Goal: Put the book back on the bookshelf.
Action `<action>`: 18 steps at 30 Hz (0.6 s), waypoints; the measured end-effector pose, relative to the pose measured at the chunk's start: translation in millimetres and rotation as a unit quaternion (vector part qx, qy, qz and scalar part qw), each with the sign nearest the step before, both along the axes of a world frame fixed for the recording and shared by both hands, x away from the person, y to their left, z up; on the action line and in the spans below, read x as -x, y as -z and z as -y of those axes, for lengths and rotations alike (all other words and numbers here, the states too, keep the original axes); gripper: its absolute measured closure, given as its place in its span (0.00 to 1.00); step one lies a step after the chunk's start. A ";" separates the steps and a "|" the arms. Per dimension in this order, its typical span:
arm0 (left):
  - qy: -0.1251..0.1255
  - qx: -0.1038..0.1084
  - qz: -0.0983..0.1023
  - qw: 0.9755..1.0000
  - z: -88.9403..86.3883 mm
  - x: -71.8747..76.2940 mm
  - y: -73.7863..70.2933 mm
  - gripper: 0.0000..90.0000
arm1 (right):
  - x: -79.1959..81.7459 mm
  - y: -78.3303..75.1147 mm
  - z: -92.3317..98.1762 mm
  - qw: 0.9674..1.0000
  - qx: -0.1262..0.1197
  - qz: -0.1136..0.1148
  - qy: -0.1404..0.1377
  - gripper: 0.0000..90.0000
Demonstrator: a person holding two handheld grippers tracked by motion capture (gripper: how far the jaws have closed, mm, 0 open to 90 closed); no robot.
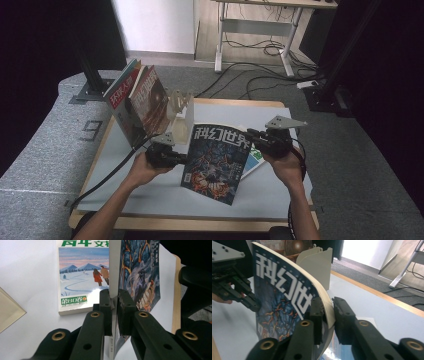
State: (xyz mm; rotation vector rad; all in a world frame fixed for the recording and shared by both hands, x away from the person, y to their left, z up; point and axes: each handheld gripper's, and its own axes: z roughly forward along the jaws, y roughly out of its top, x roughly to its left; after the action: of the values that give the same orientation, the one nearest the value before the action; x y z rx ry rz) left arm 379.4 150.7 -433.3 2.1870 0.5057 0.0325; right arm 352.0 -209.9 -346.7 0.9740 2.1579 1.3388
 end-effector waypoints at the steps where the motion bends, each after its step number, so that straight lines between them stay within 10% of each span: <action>1: 0.001 0.000 0.002 1.000 -0.3 0.9 0.0 0.93 | -0.1 0.4 0.1 1.000 0.001 0.001 0.001 0.82; 18: 0.010 0.001 0.014 1.000 -5.7 7.8 -0.3 0.93 | -5.6 27.9 5.4 1.000 0.001 -0.025 0.006 0.33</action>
State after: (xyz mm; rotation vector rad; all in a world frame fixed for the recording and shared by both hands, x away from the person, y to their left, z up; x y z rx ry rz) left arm 371.6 156.4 -433.0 2.1855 0.4686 0.0514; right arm 357.7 -215.3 -374.6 1.0275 2.1865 1.3197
